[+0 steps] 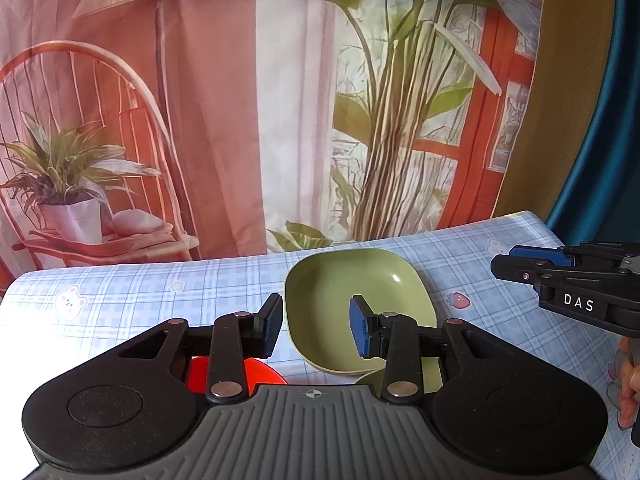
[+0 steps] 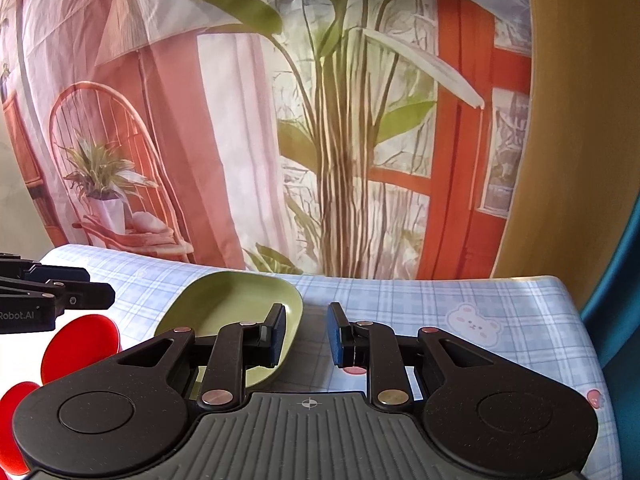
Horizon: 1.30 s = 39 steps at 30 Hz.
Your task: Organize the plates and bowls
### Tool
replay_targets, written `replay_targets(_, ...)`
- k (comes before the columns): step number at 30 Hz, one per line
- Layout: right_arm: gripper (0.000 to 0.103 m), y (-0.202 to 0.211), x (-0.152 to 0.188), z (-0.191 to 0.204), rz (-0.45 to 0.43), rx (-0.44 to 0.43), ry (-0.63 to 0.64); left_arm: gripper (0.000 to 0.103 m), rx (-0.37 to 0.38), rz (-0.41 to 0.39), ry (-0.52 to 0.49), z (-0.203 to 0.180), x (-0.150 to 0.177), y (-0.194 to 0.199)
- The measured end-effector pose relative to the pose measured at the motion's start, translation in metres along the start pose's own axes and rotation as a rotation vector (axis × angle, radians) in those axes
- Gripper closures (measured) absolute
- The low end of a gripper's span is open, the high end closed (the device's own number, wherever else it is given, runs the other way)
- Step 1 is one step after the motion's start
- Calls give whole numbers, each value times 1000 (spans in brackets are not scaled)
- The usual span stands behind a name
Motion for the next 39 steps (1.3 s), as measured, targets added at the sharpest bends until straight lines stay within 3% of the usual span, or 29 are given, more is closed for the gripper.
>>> replay_targets(10, 82, -36, 3, -18, 68, -10, -51, 64, 13, 97, 59, 10, -5, -45)
replay_targets(22, 81, -80, 14, -10, 158, -62, -106, 65, 38, 203, 108, 16, -2, -91)
replay_targets(33, 82, -99, 24, -8, 200, -59, -115, 65, 54, 252, 132, 23, 1, -110)
replay_targets(39, 89, -103, 26, -7, 204, -67, -125, 70, 66, 268, 122, 20, 10, -117)
Point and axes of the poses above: each gripper's, at about its wrist camera, not at the fingertips, and y roughly against the way its jaws point, z to its left, x to its underside, the point moved 1 cm from there along -y, roughly the way its jaws point, and after that the axes turned 5 degrees about -x, right-handed, at the moved point
